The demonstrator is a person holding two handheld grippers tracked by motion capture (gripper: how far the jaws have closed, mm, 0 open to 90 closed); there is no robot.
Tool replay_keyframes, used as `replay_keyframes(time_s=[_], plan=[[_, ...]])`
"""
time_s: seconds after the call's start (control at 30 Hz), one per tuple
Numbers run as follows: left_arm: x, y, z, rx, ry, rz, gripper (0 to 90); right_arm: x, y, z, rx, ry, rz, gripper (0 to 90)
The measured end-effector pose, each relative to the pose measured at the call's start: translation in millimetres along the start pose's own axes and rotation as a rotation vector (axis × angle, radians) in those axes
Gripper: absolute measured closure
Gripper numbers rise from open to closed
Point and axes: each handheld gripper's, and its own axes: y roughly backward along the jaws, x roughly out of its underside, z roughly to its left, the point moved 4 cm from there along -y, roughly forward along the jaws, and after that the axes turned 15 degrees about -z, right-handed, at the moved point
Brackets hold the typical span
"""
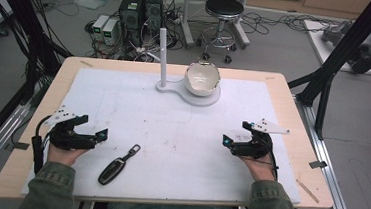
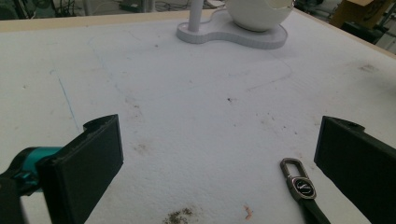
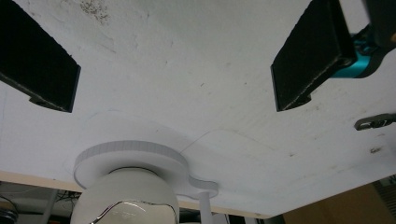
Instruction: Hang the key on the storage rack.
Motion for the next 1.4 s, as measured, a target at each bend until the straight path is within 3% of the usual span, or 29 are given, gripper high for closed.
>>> replay_keyframes(time_s=[0.1, 0.23, 0.4, 0.7, 0.9, 0.97, 1.1, 1.2, 1.37, 1.4], plan=[[-0.7, -3.1, -3.8, -0.007, -0.027, 0.041, 1.7, 0.4, 0.0, 0.2, 0.0, 0.002, 0.004, 0.3], [1.0, -11.2, -12.3, -0.01, -0.033, 0.099, 1.7, -0.1, 0.6, 0.0, -0.003, 0.0, 0.0, 0.3], [6.3, -22.2, -22.9, 0.029, -0.026, 0.172, 1.7, -0.5, 2.1, -0.8, -0.004, 0.002, -0.006, 0.3], [16.6, -34.2, -43.3, 0.076, -0.068, 0.327, 1.9, 0.5, 1.6, -0.4, -0.002, -0.001, 0.003, 0.3], [21.2, -36.4, -49.9, 0.097, -0.054, 0.377, 1.9, 0.0, 2.2, -0.3, -0.003, -0.003, 0.0, 0.3], [23.7, -37.1, -50.0, 0.107, -0.035, 0.427, 2.6, 0.0, 2.4, -0.3, -0.003, -0.001, 0.0, 0.3], [26.3, -39.5, -50.9, 0.104, -0.045, 0.473, 2.7, 0.6, 2.0, -0.1, -0.008, 0.001, 0.003, 0.3], [24.9, -43.8, -55.2, 0.116, -0.078, 0.511, 2.8, 1.8, 1.0, 0.9, -0.012, 0.002, 0.017, 0.3], [27.3, -52.4, -63.3, 0.094, -0.191, 0.594, 3.8, 1.7, 1.1, 0.9, -0.011, 0.003, 0.015, 0.3], [28.6, -53.9, -64.9, 0.099, -0.189, 0.612, 3.8, 1.7, 1.4, 0.7, -0.011, 0.002, 0.018, 0.3]])
